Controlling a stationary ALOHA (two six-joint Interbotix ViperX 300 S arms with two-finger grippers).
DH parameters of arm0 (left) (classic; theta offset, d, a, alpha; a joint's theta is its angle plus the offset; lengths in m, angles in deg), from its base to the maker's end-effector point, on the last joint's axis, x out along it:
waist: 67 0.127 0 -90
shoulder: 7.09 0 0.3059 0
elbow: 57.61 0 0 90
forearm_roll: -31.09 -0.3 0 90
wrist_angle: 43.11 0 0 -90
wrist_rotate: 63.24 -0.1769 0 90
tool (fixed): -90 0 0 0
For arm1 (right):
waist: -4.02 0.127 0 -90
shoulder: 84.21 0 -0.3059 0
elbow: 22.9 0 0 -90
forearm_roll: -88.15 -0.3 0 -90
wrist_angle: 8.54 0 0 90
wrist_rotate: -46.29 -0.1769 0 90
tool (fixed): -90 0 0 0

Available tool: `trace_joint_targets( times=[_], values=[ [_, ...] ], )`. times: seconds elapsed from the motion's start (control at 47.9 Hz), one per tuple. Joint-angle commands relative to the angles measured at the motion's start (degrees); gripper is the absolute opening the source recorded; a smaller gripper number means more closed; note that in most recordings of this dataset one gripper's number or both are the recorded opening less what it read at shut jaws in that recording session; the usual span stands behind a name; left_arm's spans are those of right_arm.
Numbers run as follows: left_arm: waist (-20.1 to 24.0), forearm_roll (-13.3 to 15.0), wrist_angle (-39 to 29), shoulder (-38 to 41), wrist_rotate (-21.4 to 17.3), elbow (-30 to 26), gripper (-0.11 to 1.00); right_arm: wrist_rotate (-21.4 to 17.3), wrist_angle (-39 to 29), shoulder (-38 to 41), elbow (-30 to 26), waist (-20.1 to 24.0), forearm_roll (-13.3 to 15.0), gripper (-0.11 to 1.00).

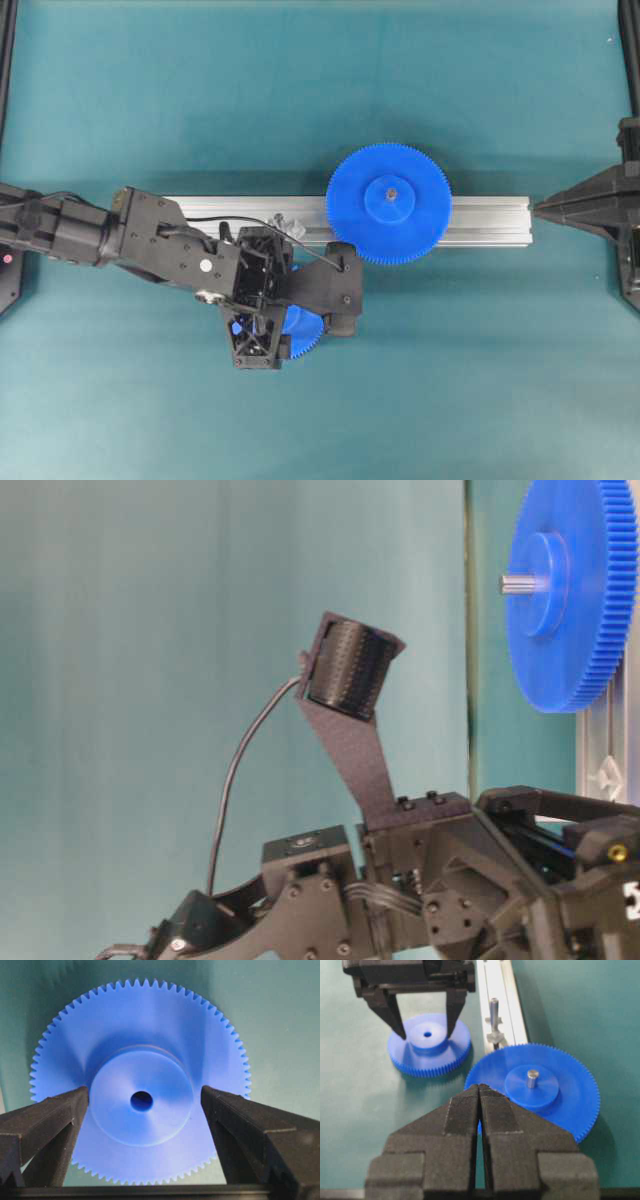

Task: Insert the small gear onto the shaft.
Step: 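Lower the left gripper and close it on the small gear's hub, then lift the small blue gear and carry it toward the empty left shaft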

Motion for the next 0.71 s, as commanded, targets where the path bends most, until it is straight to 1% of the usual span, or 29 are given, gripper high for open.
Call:
trace_joint_targets(
  times=[0.0,0.271,0.689],
  values=[
    [-0.2,-0.2,0.4,-0.5,-0.1,-0.9,0.94,-0.6,0.3,0.4,-0.5,0.0,-0.2,0.04],
    [-0.2,-0.2,1.8,0.8,0.1,0.5,0.94,-0.6,0.4,0.4,-0.5,-0.1,-0.1,0.04],
    [-0.2,-0.2,1.9,0.8,1.0,0.9,0.93,-0.6,0.4,0.4,-0.4,0.0,-0.2,0.04]
  ],
)
